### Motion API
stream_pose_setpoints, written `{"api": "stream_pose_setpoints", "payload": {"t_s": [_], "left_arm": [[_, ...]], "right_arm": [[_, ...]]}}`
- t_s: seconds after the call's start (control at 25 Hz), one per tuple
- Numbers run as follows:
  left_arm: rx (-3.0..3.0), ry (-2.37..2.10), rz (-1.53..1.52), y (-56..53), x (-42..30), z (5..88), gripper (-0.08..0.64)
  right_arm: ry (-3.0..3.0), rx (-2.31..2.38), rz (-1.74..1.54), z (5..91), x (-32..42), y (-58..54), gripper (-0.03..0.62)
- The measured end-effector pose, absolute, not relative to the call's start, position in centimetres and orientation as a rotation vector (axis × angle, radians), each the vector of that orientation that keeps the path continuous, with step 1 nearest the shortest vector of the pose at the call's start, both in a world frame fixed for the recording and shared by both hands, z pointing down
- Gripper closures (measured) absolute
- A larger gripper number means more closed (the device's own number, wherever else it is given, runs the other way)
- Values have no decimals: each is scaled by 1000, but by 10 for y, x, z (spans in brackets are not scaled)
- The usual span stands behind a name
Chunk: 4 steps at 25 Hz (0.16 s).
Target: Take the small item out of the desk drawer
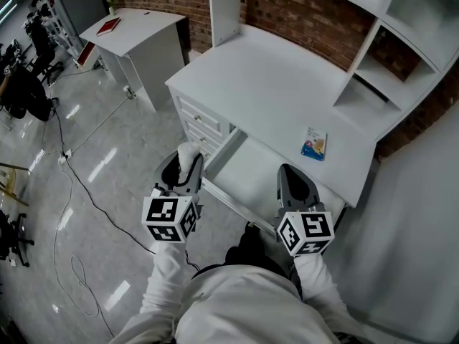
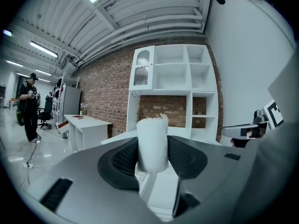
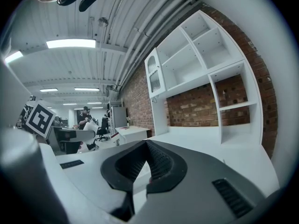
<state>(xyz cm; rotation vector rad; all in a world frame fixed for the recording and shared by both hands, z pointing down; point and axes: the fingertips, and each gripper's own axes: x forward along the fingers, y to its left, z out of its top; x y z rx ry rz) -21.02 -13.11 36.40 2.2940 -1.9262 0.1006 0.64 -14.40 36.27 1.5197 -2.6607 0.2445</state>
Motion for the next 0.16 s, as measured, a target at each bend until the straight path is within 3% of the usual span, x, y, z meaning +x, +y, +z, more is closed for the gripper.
{"api": "stream_pose_setpoints", "payload": {"t_s": [0.16], "left_arm": [[2289, -1934, 92, -132, -216, 363, 368]], "right_arm": [[-2662, 1512, 236, 362, 2, -146, 565]]}}
